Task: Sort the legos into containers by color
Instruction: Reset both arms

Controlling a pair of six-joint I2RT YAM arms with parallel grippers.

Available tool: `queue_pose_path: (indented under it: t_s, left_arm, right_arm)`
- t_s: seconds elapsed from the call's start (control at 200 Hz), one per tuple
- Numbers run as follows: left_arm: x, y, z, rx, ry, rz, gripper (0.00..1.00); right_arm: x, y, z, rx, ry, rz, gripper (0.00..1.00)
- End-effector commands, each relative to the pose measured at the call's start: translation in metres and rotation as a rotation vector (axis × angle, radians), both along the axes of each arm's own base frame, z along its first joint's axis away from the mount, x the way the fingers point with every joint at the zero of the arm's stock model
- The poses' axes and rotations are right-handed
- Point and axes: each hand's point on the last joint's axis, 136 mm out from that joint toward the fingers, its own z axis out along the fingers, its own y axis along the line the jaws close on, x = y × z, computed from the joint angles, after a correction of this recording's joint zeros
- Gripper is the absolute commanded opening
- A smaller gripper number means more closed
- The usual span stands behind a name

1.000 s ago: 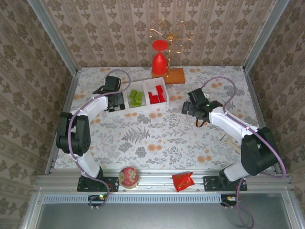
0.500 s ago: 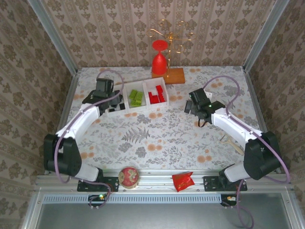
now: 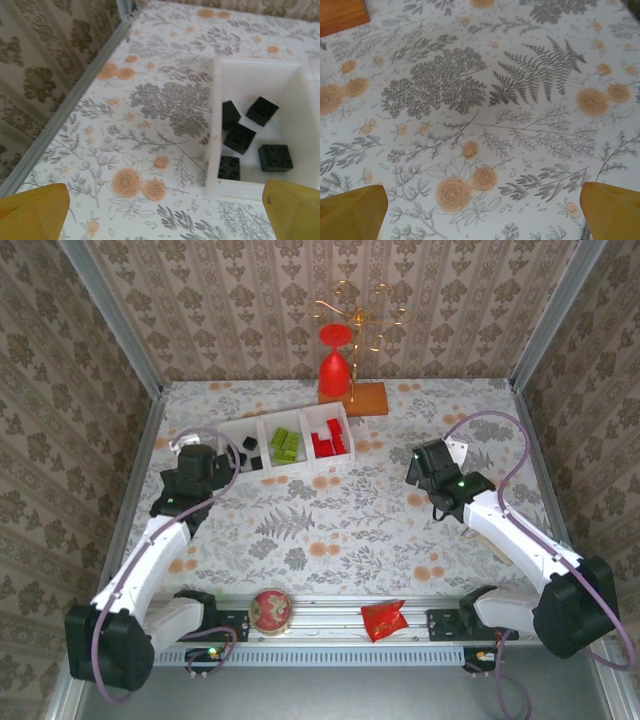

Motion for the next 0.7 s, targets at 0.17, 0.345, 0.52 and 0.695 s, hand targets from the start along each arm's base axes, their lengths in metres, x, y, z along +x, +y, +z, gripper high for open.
queue_pose_path:
  t_s: [0.17,0.345,0.52,0.695]
  left_arm:
    - [-0.015,0.028,0.003,0.093,-0.177,0.041,1.00]
    - [-0.015,0.039,-0.008,0.121,-0.201,0.018,1.00]
    - [-0.005,0.049,-0.023,0.069,-0.210,-0.009,1.00]
    - [0.010,0.039,-0.030,0.083,-0.233,-0.108,1.00]
  right_arm:
    - [-0.006,-0.031,0.008,-0.111,-0.066,-0.090,1.00]
    - [0.001,-0.039,0.008,-0.173,-0.091,-0.086,1.00]
    - [0.012,-0.043,0.008,-0.282,-0.125,-0.047,1.00]
    - [0.023,-0.047,0.004,-0.324,-0.153,-0.026,1.00]
